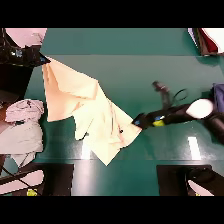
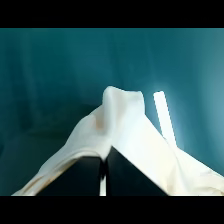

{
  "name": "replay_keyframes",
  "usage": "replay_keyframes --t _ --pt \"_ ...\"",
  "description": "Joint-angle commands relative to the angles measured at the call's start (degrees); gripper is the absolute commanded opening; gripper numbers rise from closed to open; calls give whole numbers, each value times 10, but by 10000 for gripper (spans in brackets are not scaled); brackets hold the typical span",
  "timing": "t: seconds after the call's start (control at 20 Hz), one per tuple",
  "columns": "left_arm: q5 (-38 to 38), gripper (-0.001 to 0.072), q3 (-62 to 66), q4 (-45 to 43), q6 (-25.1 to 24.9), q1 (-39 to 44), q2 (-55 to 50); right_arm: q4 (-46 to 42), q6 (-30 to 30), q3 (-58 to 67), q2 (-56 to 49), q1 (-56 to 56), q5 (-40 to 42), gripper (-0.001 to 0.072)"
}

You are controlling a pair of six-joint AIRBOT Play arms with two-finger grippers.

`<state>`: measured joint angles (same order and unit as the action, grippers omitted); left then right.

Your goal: Fold the shirts.

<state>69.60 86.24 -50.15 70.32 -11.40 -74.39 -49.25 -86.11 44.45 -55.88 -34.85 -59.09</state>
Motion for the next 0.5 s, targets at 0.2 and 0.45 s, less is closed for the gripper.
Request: replay_keyframes --t 0.2,0.45 --pt "22 23 6 0 19 -1 9 60 13 6 -111 -179 83 508" --pt "36 23 6 0 19 -1 10 54 13 54 -181 -188 53 505"
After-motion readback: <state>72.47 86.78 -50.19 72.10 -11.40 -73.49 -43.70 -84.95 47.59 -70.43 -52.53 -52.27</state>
